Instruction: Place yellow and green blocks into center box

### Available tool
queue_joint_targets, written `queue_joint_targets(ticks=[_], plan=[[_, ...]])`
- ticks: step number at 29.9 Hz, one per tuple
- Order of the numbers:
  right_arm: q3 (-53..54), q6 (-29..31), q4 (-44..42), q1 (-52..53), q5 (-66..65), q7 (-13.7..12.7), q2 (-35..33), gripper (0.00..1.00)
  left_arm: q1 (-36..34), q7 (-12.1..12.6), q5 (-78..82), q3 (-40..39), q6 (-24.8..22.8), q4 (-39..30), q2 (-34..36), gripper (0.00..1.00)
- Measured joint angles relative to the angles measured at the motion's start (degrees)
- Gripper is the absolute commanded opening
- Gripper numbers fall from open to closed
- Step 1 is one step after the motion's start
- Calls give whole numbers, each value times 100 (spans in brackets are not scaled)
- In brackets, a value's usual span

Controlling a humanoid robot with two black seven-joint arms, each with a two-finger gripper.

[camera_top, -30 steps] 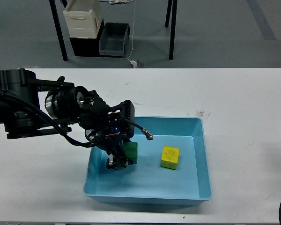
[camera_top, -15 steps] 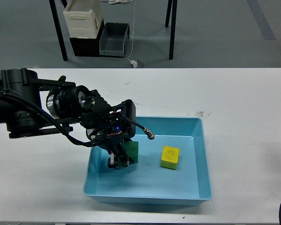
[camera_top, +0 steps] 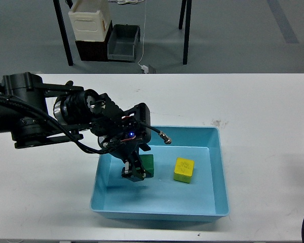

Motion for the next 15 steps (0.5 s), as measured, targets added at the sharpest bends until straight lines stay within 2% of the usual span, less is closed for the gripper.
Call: queue_joint_targets(ticks=[3,7,11,15], plan=[[-73,43,30,40,5,0,-6,100,239,-1,-1305,-867,1,17,143,99],[-165,59,43,98,18,0,-17,100,1024,0,-2880,-1929,1,29,516,99],[-158,60,78,252,25,0,-24,100,2374,0,-4201,-3362,1,25,727,99],[-142,50,150,509,39,0,-2,100,3893,0,-5317,-5063,2,-78,642,100]])
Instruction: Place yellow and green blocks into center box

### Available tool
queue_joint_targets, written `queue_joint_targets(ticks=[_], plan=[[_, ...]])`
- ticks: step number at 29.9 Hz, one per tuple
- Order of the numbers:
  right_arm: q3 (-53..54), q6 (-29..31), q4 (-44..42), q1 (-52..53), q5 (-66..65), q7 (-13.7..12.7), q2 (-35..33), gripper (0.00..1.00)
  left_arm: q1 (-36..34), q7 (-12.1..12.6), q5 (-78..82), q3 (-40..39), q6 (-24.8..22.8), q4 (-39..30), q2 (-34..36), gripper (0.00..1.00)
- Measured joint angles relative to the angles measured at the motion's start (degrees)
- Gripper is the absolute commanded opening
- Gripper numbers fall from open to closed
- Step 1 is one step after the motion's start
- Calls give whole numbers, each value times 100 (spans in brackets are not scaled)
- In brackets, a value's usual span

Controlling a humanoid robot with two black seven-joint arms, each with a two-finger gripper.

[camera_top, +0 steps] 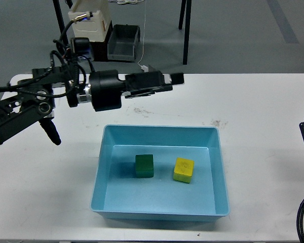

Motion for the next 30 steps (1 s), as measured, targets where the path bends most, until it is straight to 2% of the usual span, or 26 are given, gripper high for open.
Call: queue_joint_targets(ticks=[2,4,6,9,14,22,27,30], plan=[[1,-18,9,132,18,0,21,100,555,0,-365,-643,53,-130,-165,100],[3,-29,12,253,145,-6,39,100,1013,0,-710,-1124,403,-245,-316,100],[3,-30,12,358,536,-26,59,100,1396,0,-1121,-1456,812,-363,-413,100],[-4,-10,-7,488,1505,-72,67,100,1954,0,-1835,-1765,1128,-605,-514,100],[-7,12,-37,532,2962,-231,74,100,2984,-1,-2980,-2318,1174,-930,-872,100],[26,140,-12,209,4154,-883,300,100,4245,15,-4900,-2383,1151,-1432,-1078,100],[-2,683,-6,-339,4843,-1106,314,100,4643,564,-5186,-2369,1194,-1491,-1136,100],[-45,875,-6,-639,5329,-1162,315,100,4779,749,-5349,-2369,1199,-1496,-1279,100]])
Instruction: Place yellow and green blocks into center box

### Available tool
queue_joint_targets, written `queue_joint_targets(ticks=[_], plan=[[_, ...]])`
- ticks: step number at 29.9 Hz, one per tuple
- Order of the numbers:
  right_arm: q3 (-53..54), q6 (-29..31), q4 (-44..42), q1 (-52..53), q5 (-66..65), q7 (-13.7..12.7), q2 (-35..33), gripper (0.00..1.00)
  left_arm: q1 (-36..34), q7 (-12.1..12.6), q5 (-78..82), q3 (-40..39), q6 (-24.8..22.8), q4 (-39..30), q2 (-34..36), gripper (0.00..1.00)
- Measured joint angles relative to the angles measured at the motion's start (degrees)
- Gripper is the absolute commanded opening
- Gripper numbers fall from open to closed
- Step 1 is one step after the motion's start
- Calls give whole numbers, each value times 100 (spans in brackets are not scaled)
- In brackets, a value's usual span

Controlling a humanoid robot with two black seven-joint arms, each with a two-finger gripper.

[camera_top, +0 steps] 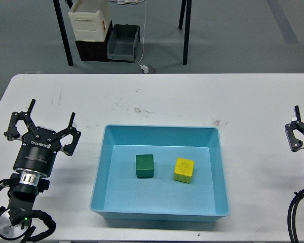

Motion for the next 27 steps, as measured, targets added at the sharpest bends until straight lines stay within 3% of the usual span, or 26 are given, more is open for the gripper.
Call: queue_joint_targets(ticks=[4,6,15,27], plan=[[-24,40,-21,-225,686,-364,0,100,123,379,-710,-2,38,0,-248,100],[-19,40,-25,-253,878,-510,0,100,171,438,-1045,-14,40,0,-317,100],[-23,6,-44,-299,1148,-793,0,100,243,215,-1454,-189,-216,-18,-834,100],[13,37,-146,-361,1163,-754,0,100,385,144,-1460,-206,-304,-11,-859,100]])
